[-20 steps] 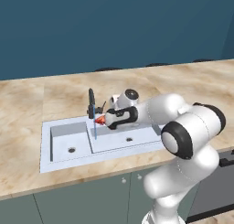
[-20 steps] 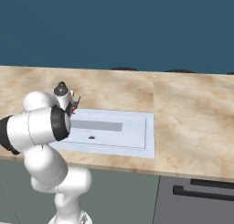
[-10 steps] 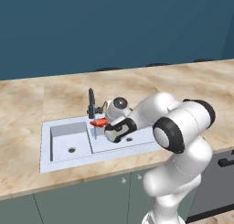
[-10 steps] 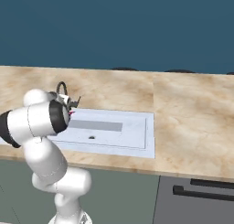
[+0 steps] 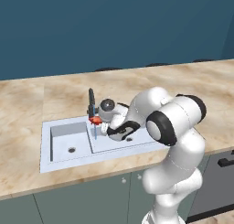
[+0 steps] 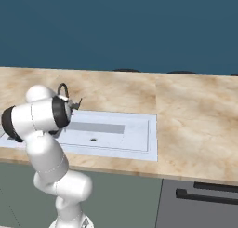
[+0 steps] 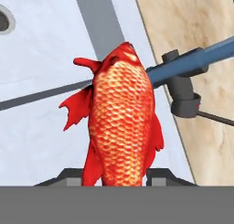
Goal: Take the fish out of the fridge, briefly rinse it in the sink, and place it on the tray next to the sink.
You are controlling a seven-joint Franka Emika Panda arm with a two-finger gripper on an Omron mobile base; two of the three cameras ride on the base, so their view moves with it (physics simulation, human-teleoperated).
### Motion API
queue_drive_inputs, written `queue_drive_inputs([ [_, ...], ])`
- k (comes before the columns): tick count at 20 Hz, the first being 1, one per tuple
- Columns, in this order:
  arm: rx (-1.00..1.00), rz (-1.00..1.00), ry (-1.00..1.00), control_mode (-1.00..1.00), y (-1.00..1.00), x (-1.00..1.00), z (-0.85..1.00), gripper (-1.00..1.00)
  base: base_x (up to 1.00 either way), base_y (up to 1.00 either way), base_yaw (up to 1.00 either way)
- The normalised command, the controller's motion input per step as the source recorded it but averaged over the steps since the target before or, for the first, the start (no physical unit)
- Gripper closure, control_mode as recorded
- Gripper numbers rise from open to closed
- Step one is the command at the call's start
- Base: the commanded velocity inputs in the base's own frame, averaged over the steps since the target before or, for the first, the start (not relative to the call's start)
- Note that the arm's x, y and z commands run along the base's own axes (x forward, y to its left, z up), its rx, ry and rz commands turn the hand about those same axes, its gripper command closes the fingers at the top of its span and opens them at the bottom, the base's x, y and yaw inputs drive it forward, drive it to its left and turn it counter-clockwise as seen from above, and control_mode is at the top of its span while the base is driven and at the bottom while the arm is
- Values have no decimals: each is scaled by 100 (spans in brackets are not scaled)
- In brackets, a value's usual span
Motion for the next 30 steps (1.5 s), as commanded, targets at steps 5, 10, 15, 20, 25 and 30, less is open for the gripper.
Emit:
queue_drive_inputs([
  [5,0,-33,-2,-100,0,21,0,100,0,0,0],
  [10,-1,-19,0,-100,6,31,0,100,0,0,0],
  [15,0,3,2,-100,28,10,1,100,0,0,0],
  [20,0,15,4,-100,24,-10,25,100,0,0,0],
  [25,6,-7,27,-100,14,-57,95,100,0,0,0],
  [30,26,-20,32,-100,-32,-100,100,100,0,0,0],
])
